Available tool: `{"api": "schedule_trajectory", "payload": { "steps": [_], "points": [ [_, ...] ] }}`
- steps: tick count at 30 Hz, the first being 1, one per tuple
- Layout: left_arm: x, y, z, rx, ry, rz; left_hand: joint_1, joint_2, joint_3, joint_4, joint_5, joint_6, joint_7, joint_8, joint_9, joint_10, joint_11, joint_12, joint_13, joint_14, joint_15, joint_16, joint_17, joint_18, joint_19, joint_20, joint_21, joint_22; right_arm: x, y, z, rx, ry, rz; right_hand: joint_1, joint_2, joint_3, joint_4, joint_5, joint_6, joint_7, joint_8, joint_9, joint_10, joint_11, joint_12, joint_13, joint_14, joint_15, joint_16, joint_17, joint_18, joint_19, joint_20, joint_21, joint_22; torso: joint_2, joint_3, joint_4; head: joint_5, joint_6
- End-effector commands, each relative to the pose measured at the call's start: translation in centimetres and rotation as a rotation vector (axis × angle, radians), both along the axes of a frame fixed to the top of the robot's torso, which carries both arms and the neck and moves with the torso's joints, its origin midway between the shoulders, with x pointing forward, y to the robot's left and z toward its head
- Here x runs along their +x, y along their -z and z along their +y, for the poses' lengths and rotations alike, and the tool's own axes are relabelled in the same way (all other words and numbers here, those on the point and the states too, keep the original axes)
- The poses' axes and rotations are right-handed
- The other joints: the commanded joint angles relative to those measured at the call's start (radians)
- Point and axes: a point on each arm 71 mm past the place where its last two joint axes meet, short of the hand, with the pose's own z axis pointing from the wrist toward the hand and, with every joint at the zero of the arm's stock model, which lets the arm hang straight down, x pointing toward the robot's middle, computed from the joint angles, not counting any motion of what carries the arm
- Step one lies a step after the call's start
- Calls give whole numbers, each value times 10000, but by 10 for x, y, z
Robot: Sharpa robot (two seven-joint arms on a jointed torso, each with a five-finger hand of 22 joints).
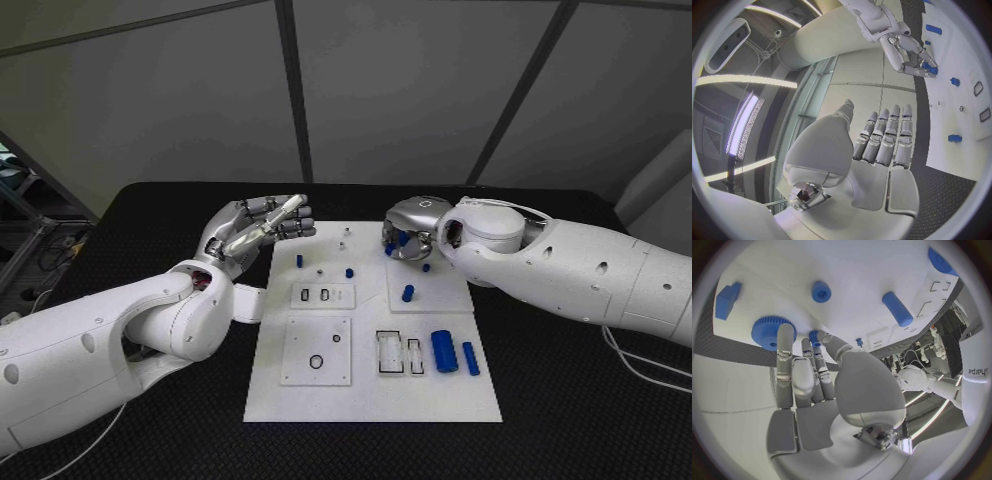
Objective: Assemble the parts on the task board
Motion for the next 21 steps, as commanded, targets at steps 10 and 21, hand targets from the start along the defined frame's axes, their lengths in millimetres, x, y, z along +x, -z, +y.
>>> {"api": "schedule_trajectory", "payload": {
  "steps": [10, 21],
  "points": [
    [-2, -3, 1, 6, 105, -146, 71, 19, -17, -55, 10, 43, 602, -57, 3, 43, 33, -60, -9, -80, -8, -55, -12, -187, 60, -5, -36, -16, -3, -7, 2, 440, -132, -617, 428, 114, 453, -50, -203, 510, -96, 241, 122, 528, -135, 147, 87, 337, -175, 272, 287, 11, 38, -107, 473, 464, 7, 4, -3, 12, -48],
    [0, -5, 7, -15, -36, -325, 76, 46, -5, -57, 11, 68, 603, -62, 5, 46, 33, -65, -9, -76, -8, -67, -13, -187, 61, -4, -42, -24, 0, -32, 10, 1514, -130, -1727, 423, 78, 502, -37, -208, 557, -89, 249, 138, 579, -141, 135, 93, 335, -177, 310, 324, -1, 38, -115, 564, 559, 17, -17, 7, 32, 78]
  ]
}}
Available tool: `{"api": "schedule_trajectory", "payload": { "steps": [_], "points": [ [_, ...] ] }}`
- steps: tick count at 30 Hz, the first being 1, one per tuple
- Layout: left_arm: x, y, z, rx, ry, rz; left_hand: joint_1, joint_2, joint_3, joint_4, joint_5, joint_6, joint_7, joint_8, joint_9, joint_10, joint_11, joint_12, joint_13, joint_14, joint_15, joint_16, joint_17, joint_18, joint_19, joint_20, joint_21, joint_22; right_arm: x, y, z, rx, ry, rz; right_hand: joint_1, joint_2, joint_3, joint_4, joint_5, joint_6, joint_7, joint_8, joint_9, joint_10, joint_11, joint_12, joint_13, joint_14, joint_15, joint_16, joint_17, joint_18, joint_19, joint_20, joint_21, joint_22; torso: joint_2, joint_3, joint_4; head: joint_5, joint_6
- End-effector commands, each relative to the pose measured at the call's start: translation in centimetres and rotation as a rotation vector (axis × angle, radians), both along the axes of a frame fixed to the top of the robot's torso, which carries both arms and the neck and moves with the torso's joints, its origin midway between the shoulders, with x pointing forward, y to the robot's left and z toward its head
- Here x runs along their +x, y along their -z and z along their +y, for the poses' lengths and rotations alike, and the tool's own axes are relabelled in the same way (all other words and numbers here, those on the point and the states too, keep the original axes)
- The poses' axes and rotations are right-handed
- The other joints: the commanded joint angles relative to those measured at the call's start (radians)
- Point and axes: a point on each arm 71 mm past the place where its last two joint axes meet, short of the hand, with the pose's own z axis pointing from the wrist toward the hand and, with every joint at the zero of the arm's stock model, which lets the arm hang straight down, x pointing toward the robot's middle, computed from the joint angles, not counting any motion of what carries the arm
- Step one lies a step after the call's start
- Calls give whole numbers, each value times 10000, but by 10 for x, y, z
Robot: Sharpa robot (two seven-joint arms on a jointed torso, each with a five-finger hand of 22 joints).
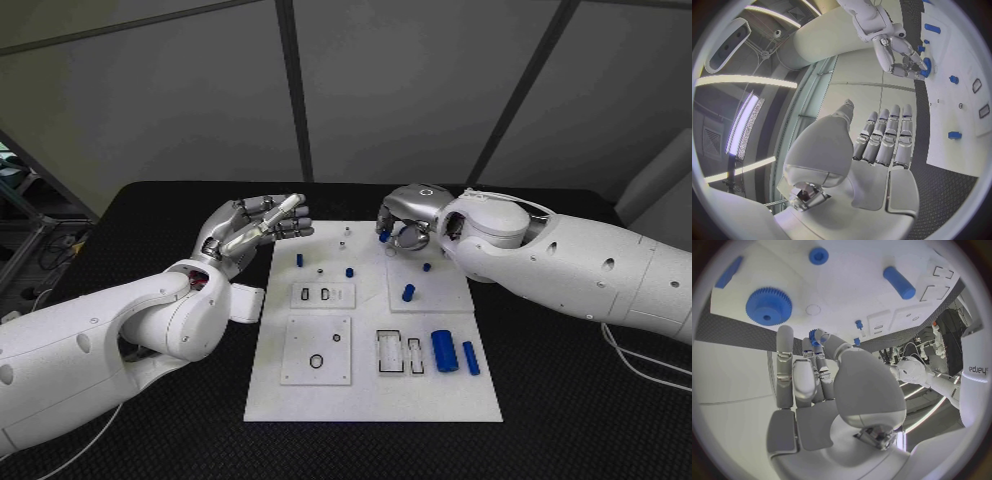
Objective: Assemble the parts on the task board
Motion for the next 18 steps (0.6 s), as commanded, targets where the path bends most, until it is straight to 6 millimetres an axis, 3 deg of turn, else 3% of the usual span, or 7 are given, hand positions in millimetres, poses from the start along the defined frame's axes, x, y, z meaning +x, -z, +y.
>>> {"api": "schedule_trajectory", "payload": {
  "steps": [1, 4, 9, 12, 18],
  "points": [
    [2, -4, 3, -57, -11, -356, 78, 53, -2, -59, 12, 120, 598, -57, 9, 53, 31, -64, -8, -74, -8, -71, -16, -186, 61, -4, -45, -13, 4, -11, 3, 680, 4, -832, 59, -74, 76, 24, -27, 85, 9, 46, 23, 82, 2, 22, 13, 301, -62, 88, 38, -3, -12, -76, 69, 29, 8, -10, 10, 9, 88],
    [5, -6, 9, -42, -222, -485, 84, 71, 5, -68, 10, 185, 581, -53, 16, 85, 21, -59, -4, -66, -10, -89, -18, -187, 53, -4, -61, -28, 9, -14, 9, 902, -57, -961, 38, -100, 77, 36, -33, 81, 8, 38, 23, 83, 7, 12, 12, 302, -61, 106, 63, -9, -12, -74, 93, 59, 7, -12, -3, 45, 141],
    [8, -7, 14, -13, -418, -574, 83, 82, 7, -72, 9, 221, 573, -53, 19, 110, 13, -54, -2, -58, -12, -101, -19, -189, 39, -3, -78, -42, 17, -15, 21, 1034, -129, -1003, 17, -117, 82, 54, -36, 71, 11, 27, 23, 79, 12, -1, 11, 297, -57, 106, 55, -8, -28, -71, 98, 56, 3, -8, 52, 54, 483],
    [8, -8, 14, -18, -422, -581, 82, 84, 7, -72, 9, 225, 572, -54, 19, 117, 11, -53, -1, -55, -12, -105, -19, -191, 33, -3, -84, -46, 21, -14, 26, 1035, -141, -967, 12, -120, 84, 58, -36, 69, 12, 24, 23, 78, 13, -4, 10, 296, -56, 106, 52, -8, -32, -71, 99, 54, 10, -17, 79, 56, 490],
    [9, -8, 13, -31, -399, -576, 80, 86, 6, -73, 8, 228, 571, -55, 19, 123, 10, -52, -1, -54, -12, -109, -20, -192, 27, -3, -90, -51, 26, -12, 39, 957, -243, -824, 7, -119, 90, 66, -34, 66, 13, 20, 23, 76, 13, -10, 10, 298, -56, 118, 73, -10, -34, -69, 107, 63, 25, -13, 34, 234, 454]
  ]
}}
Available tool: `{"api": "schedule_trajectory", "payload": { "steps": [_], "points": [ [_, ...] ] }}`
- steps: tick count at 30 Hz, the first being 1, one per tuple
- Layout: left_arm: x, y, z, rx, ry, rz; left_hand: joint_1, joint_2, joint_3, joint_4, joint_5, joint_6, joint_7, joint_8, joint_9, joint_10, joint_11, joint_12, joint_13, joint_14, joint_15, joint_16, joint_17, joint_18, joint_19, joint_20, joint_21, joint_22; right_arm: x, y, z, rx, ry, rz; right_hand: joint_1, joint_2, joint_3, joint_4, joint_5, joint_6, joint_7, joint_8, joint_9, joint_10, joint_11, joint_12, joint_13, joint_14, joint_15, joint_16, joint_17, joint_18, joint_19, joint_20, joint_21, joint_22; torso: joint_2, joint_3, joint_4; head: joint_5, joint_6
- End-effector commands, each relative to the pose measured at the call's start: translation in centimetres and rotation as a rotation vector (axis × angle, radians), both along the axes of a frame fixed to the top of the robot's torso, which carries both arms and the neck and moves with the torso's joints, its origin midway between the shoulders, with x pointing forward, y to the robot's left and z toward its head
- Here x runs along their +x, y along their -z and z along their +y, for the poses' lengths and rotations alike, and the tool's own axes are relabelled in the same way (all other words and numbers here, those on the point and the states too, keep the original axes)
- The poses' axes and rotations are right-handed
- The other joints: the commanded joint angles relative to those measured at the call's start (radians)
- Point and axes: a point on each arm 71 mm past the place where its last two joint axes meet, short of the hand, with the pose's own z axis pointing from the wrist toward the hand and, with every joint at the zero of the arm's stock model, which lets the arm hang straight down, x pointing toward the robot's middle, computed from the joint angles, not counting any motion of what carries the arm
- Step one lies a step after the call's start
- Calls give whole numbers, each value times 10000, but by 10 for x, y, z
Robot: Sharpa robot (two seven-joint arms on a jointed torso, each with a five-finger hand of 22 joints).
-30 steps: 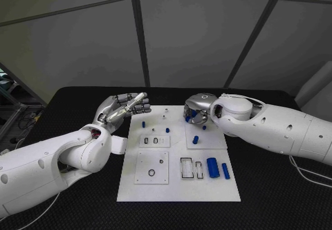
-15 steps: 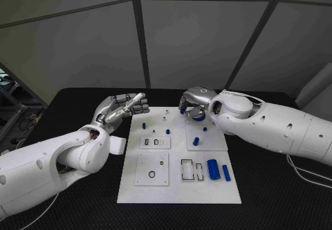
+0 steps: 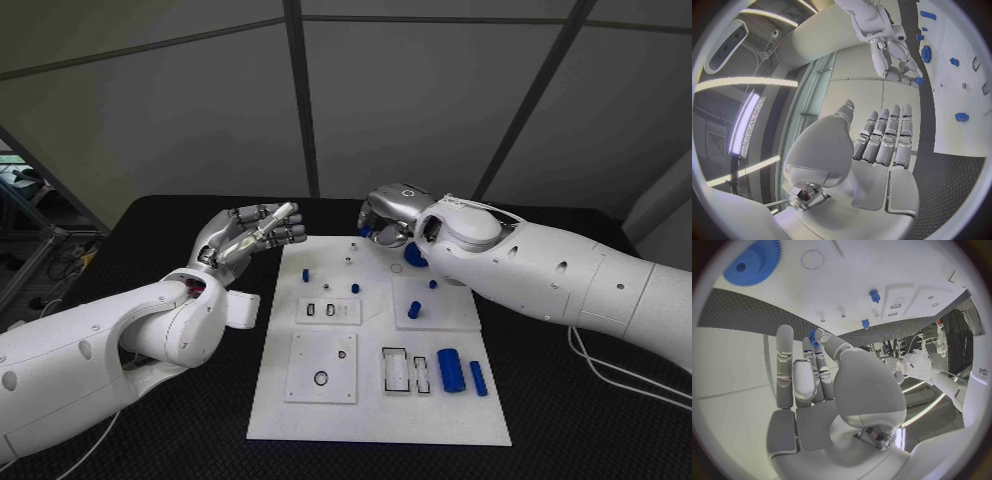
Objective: Assemble the parts on the task board
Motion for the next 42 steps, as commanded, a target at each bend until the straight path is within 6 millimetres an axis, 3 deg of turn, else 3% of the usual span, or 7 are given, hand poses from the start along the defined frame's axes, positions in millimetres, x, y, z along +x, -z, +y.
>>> {"api": "schedule_trajectory", "payload": {
  "steps": [1, 18, 42],
  "points": [
    [0, -3, -1, -37, 64, -279, 40, 46, 6, -73, 8, 63, 519, -56, 11, 51, 13, -52, -1, -54, -12, -21, -12, -192, 25, -3, -45, -19, 2, -2, 6, 112, -214, -47, 9, -117, 51, 26, 24, 70, 13, 67, 6, 76, 14, 30, 15, 298, -57, 51, 20, -9, -34, -69, 70, 12, 11, 7, -23, 104, -52],
    [-1, -5, -3, -52, 140, -270, 37, 42, 1, -78, 7, -2, 528, -76, 3, 51, 17, -60, -4, -55, -10, -37, -14, -194, 8, -2, -62, -32, 11, 5, 23, -205, -209, 347, -40, -140, 70, 76, 16, 38, 25, 35, 3, 45, 27, -13, 8, 293, -48, 77, 49, -14, -56, -56, 102, 41, 51, 11, -33, 165, -138],
    [-2, -9, -6, -110, 303, -337, 22, 25, -17, -86, 7, -72, 553, -115, -8, 31, 34, -88, -11, -68, 1, -76, -22, -197, -18, 2, -93, -58, 13, 11, 27, -679, -225, 932, -58, -144, 83, 102, 13, 29, 27, 23, 5, 31, 30, -33, 5, 295, -48, 109, 99, -19, -62, -45, 127, 67, 140, 11, -18, 158, -248]
  ]
}}
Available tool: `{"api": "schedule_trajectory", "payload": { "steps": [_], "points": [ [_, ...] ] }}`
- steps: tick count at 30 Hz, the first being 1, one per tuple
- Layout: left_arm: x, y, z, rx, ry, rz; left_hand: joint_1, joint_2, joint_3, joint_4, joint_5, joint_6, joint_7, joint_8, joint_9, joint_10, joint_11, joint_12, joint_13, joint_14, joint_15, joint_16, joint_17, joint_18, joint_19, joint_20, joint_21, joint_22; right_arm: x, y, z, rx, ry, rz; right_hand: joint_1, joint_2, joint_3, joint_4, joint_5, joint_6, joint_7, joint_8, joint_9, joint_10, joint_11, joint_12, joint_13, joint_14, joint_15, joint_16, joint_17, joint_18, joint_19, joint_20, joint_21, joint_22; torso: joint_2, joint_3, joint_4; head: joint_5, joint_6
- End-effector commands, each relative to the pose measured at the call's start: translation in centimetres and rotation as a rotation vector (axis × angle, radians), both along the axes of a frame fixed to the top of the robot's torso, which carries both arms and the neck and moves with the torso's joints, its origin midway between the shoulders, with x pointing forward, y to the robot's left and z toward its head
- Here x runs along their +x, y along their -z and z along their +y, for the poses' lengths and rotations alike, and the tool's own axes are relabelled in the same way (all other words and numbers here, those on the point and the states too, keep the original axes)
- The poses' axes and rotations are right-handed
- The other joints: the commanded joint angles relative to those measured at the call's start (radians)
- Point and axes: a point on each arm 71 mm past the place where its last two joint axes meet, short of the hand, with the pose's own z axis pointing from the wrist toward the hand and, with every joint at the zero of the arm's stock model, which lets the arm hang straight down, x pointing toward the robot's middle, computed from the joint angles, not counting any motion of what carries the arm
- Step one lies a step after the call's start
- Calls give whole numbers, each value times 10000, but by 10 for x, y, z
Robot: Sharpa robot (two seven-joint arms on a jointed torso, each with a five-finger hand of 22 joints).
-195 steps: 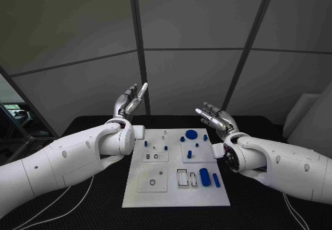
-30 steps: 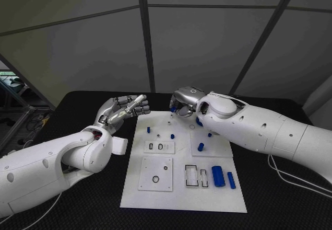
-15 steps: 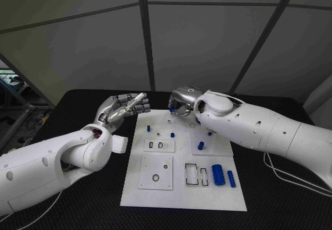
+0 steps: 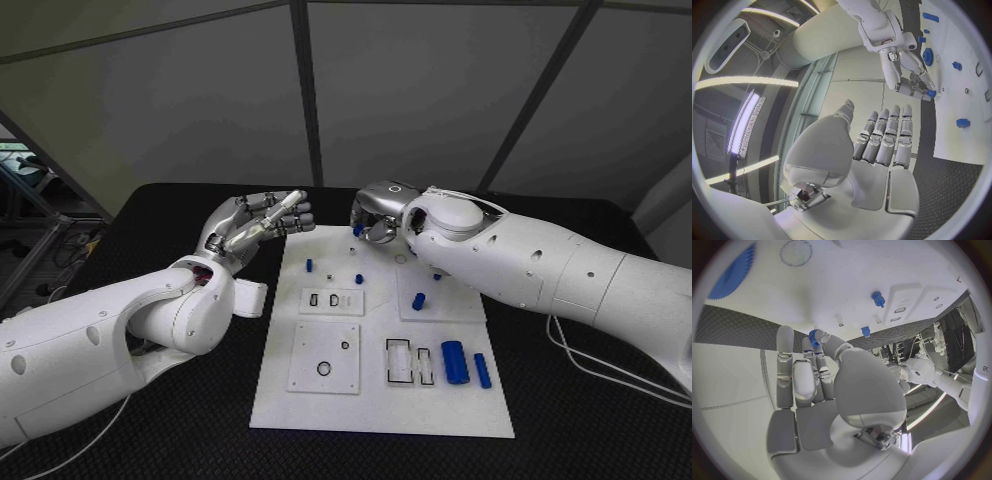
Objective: Assemble the parts on the task board
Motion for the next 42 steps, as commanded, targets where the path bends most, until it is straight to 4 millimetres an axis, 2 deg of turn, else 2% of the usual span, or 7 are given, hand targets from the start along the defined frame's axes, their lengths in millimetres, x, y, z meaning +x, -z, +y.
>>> {"api": "schedule_trajectory", "payload": {
  "steps": [1, 21, 29, 42],
  "points": [
    [-1, -3, -2, -44, 147, -224, 22, 25, 11, -58, 7, -71, 553, -35, -6, 33, 33, -41, -11, -68, 1, -67, -13, -198, -18, 2, -16, -10, 1, 1, 0, -211, -10, 243, 1, -83, 28, 46, 32, 47, 2, 34, 18, 34, 28, 4, 17, 296, -49, 68, 27, -20, -27, -9, 50, 12, 8, 3, 13, 18, -18],
    [0, -4, -1, -40, 143, -224, 0, 22, -3, -58, 7, -109, 572, -67, -12, 13, 47, -66, -14, -80, 11, -103, -19, -200, -29, 6, -36, -30, 1, 5, 2, -524, 164, 591, -16, -101, 28, 62, 27, 39, 8, 25, 20, 24, 33, -10, 16, 293, -47, 75, 32, -16, -44, -1, 50, 1, 6, -8, -4, 53, -117],
    [0, -4, 0, -30, 118, -227, 0, 22, -3, -58, 7, -109, 572, -67, -12, 13, 47, -66, -14, -80, 11, -103, -19, -200, -29, 6, -36, -30, 0, 3, 0, -452, 134, 434, -19, -106, 27, 64, 26, 38, 8, 24, 20, 24, 33, -11, 17, 292, -47, 75, 31, -15, -47, 0, 49, -2, 10, 1, -4, 63, -117],
    [1, -3, 0, -20, 81, -228, 0, 23, -3, -60, 8, -96, 573, -69, -11, 10, 49, -69, -14, -82, 13, -109, -20, -200, -29, 7, -38, -33, -1, 1, 0, -332, 80, 255, -49, -160, 20, 88, 29, 8, 23, -2, 20, 1, 40, -36, 15, 284, -37, 98, 64, -10, -79, 15, 50, -15, 20, -8, 0, 60, -120]
  ]
}}
